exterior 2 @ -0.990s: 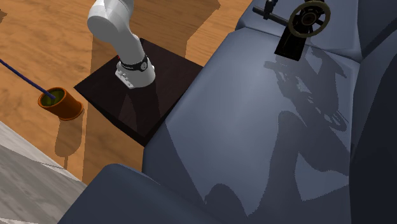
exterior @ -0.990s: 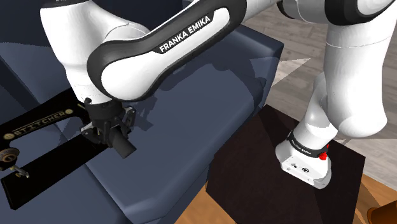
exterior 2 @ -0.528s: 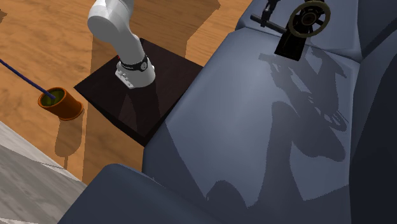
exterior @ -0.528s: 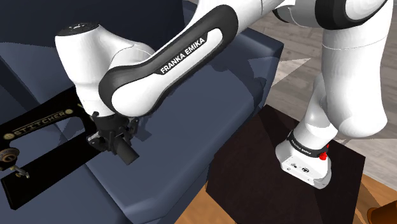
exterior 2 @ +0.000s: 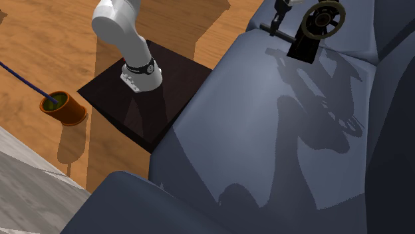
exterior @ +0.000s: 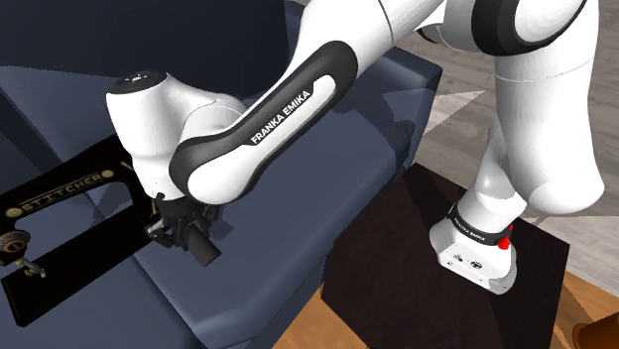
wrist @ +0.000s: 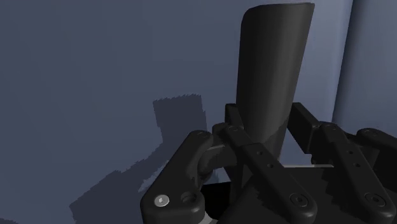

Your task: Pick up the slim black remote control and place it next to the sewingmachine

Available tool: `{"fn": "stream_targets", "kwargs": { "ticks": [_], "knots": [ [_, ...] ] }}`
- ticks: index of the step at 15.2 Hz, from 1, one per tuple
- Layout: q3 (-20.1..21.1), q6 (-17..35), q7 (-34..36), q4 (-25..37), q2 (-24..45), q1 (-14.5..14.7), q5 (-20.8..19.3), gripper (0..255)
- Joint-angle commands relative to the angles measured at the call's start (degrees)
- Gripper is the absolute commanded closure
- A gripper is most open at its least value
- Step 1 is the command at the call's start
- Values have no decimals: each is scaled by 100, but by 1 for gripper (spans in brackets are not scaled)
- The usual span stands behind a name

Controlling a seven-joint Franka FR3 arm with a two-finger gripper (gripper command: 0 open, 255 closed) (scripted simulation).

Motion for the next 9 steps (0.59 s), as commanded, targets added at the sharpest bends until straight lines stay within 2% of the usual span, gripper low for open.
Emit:
{"fn": "stream_targets", "kwargs": {
  "ticks": [1,9],
  "knots": [
    [-20,124,22,-50,72,16,-33,255],
    [-56,285,48,-83,205,40,-84,255]
  ]
}}
